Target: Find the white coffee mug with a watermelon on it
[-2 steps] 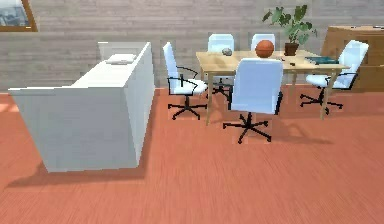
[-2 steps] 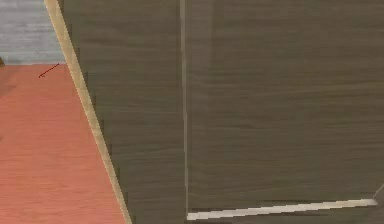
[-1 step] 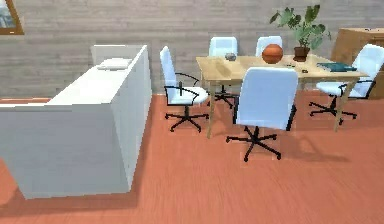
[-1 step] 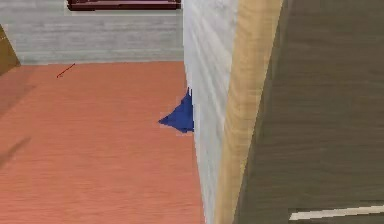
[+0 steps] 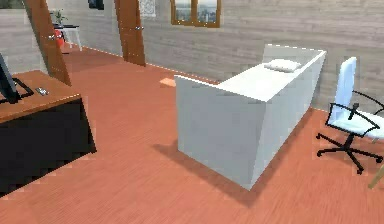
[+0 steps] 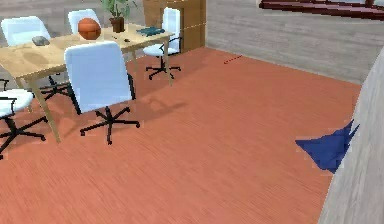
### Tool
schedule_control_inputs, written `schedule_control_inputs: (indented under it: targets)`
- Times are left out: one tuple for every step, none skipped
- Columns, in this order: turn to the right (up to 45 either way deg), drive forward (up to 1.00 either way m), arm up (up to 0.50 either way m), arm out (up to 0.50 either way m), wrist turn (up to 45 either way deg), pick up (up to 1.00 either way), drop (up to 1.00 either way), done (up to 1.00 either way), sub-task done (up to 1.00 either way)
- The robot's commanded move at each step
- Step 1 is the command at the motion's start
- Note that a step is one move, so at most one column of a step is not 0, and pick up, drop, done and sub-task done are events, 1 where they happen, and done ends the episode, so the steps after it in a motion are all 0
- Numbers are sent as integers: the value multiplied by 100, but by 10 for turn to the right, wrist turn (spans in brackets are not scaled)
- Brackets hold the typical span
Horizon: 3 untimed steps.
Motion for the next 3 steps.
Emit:
schedule_control_inputs:
  targets:
    - [-150, 0, 0, 0, 0, 0, 0, 0, 0]
    - [0, 40, 0, 0, 0, 0, 0, 0, 0]
    - [-60, 0, 0, 0, 0, 0, 0, 0, 0]
